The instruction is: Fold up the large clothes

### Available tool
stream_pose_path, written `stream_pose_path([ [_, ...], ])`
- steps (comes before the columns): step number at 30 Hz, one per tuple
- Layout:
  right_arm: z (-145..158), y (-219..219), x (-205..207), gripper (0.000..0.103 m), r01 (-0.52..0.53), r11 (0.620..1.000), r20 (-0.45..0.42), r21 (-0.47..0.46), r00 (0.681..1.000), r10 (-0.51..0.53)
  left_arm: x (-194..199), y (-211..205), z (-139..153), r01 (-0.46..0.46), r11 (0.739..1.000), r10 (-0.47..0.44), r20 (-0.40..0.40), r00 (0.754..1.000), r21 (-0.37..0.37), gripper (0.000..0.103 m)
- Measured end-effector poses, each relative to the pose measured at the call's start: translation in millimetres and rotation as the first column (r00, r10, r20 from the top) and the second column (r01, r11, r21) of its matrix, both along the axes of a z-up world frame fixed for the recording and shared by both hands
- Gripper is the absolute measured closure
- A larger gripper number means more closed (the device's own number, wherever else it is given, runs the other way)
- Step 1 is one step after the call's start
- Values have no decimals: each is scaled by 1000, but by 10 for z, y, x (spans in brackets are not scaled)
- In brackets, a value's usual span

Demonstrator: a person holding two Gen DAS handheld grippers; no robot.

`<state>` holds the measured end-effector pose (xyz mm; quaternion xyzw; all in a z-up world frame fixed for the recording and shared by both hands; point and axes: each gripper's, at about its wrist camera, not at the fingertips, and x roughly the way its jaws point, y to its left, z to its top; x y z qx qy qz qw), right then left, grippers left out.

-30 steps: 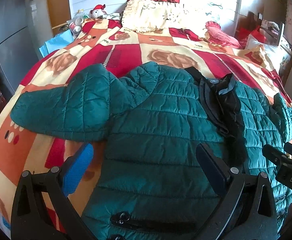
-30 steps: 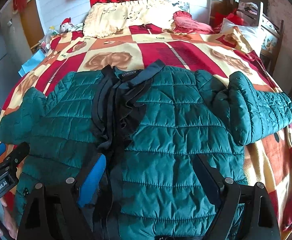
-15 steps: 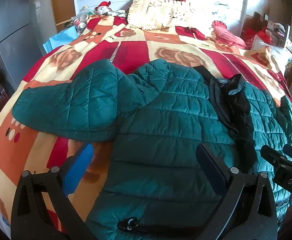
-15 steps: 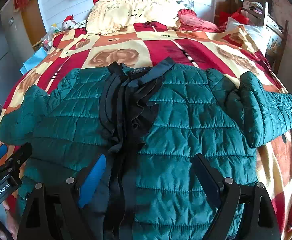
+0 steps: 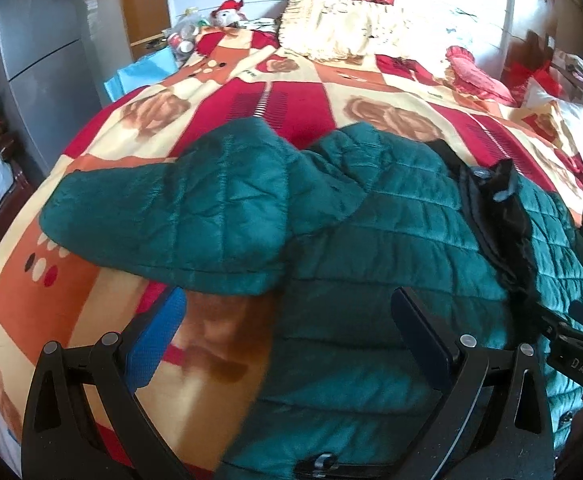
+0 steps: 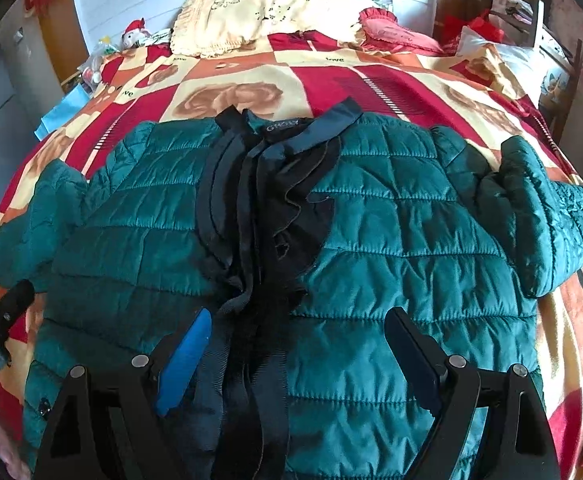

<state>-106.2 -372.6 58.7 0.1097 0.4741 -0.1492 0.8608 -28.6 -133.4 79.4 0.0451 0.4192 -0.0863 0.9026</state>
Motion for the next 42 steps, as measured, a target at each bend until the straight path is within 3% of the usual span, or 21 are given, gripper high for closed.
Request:
stream_pose_path([
  [7,-34,43,23,16,-14,1000,-3,3,1000,14,228,542,-11,-109,994,109,-2,994,-3,0],
  [17,-71,43,69,16,-10,1000,-2,5,1000,10,484,1537,-143,-301,953,301,-4,954,-14,0],
  [27,-110,129,105,16,-30,999,-23,-11,999,30,666,2060,-287,-399,917,399,-17,917,-8,0],
  [42,-92,258,137,16,-65,998,-30,-10,997,64,950,2410,-503,-455,890,454,-42,890,-37,0],
])
